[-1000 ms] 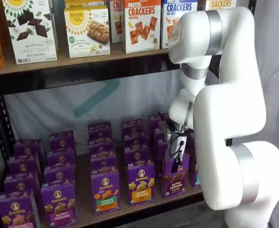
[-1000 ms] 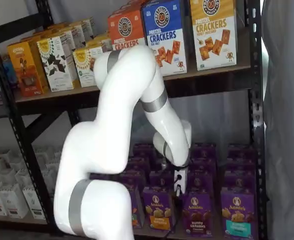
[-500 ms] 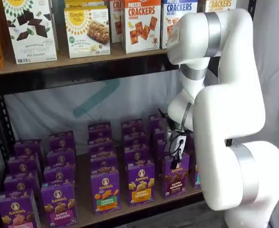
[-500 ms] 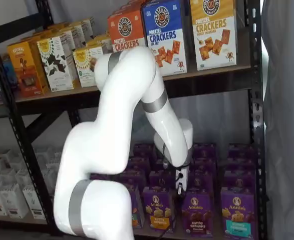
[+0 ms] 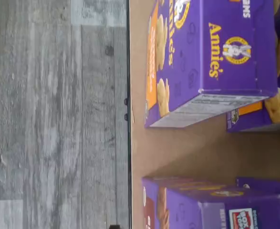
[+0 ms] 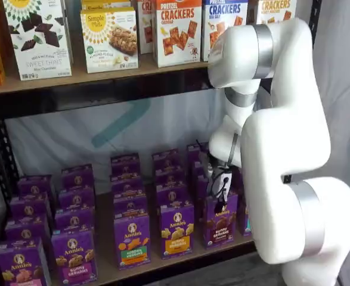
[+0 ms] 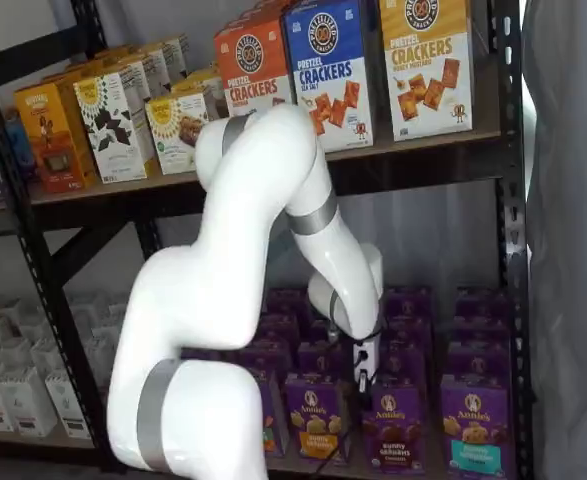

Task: Pick up the purple box with a brown patch in the center, on the bottom shelf, the fifth box from the left

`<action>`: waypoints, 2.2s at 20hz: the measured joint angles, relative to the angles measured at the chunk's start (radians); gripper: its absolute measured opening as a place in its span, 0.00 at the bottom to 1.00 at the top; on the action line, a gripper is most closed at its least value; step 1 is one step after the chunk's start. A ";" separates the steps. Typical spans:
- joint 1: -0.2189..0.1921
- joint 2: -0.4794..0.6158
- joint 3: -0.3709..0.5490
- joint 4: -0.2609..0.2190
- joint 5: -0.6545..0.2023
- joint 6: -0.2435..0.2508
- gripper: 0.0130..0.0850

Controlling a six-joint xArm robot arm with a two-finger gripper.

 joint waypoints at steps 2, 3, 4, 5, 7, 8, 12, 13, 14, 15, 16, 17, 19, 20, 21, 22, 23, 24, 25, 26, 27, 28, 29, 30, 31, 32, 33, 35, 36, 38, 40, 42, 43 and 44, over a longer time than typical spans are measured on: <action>0.000 0.011 -0.009 -0.014 -0.006 0.013 1.00; 0.000 0.015 -0.011 -0.022 -0.007 0.020 1.00; 0.000 0.018 -0.013 -0.026 -0.010 0.023 1.00; 0.000 0.020 -0.014 -0.032 -0.013 0.028 1.00; -0.001 0.024 -0.015 -0.061 -0.021 0.053 1.00; -0.003 0.025 -0.015 -0.084 -0.025 0.073 1.00; -0.013 0.031 -0.017 -0.193 -0.021 0.167 1.00; -0.014 0.032 -0.018 -0.211 -0.019 0.183 1.00; -0.015 0.034 -0.018 -0.227 -0.019 0.196 1.00; -0.015 0.036 -0.018 -0.239 -0.020 0.207 1.00; -0.015 0.038 -0.019 -0.248 -0.021 0.215 1.00; -0.015 0.042 -0.021 -0.256 -0.022 0.223 1.00; -0.014 0.049 -0.025 -0.265 -0.027 0.232 1.00; -0.014 0.052 -0.025 -0.266 -0.032 0.232 1.00; -0.012 0.056 -0.025 -0.261 -0.043 0.228 1.00; -0.010 0.062 -0.025 -0.255 -0.060 0.222 1.00; -0.010 0.066 -0.025 -0.254 -0.071 0.222 1.00; -0.010 0.071 -0.026 -0.257 -0.079 0.224 1.00; -0.010 0.075 -0.028 -0.263 -0.086 0.228 1.00; -0.011 0.078 -0.029 -0.270 -0.093 0.234 1.00; -0.012 0.082 -0.031 -0.276 -0.098 0.239 1.00; -0.013 0.086 -0.033 -0.285 -0.101 0.246 1.00; -0.014 0.089 -0.035 -0.292 -0.105 0.252 1.00; -0.016 0.092 -0.038 -0.303 -0.109 0.260 1.00; -0.017 0.095 -0.041 -0.312 -0.110 0.268 1.00; -0.019 0.098 -0.044 -0.320 -0.111 0.274 1.00; -0.020 0.100 -0.047 -0.327 -0.109 0.280 1.00; -0.021 0.104 -0.054 -0.334 -0.102 0.286 1.00; -0.021 0.106 -0.057 -0.335 -0.100 0.287 1.00; -0.021 0.109 -0.061 -0.341 -0.096 0.293 1.00; -0.023 0.110 -0.063 -0.360 -0.097 0.309 1.00; -0.023 0.111 -0.063 -0.362 -0.099 0.311 0.94; -0.022 0.111 -0.063 -0.353 -0.099 0.303 0.94; -0.020 0.111 -0.063 -0.338 -0.101 0.290 0.89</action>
